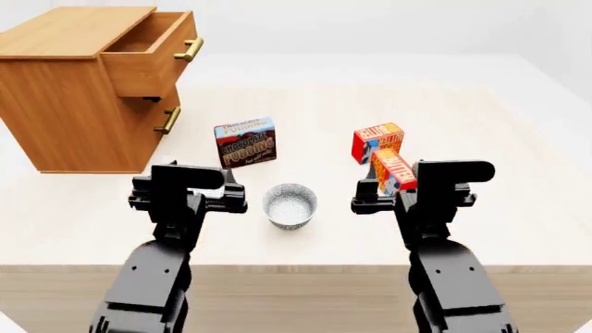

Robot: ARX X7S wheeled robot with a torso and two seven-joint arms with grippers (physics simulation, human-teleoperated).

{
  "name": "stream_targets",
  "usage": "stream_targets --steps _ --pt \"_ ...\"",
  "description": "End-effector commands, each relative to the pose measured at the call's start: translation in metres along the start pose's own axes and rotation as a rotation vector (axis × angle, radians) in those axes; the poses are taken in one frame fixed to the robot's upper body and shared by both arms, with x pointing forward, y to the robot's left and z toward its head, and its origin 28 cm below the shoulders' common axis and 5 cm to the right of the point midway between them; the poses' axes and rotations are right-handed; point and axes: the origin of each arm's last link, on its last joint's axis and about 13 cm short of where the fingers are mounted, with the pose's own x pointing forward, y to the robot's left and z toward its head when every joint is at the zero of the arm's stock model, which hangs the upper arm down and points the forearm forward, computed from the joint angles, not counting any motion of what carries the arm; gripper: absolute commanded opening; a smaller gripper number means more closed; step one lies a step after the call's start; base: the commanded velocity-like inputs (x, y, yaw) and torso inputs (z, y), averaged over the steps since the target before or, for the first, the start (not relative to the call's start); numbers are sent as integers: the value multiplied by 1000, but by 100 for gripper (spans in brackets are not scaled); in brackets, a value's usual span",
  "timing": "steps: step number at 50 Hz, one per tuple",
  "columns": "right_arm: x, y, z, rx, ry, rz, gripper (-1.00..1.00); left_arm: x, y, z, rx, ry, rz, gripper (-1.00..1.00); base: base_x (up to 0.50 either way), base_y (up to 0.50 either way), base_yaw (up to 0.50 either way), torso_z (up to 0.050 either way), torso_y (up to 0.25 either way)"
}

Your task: Put the bowl in the top drawer of the cabinet.

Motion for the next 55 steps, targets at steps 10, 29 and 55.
stream_targets --steps 10,29,55 --pt "38 -25 146 -34 -62 -71 100 46 16 149 12 -76 -42 100 0 0 0 50 0" --pt "36 -15 205 -96 -161 -52 100 56 29 271 66 -66 28 100 82 60 0 28 0" --pt "38 -18 191 -131 -135 -22 100 59 33 260 42 27 44 100 493 107 0 0 0"
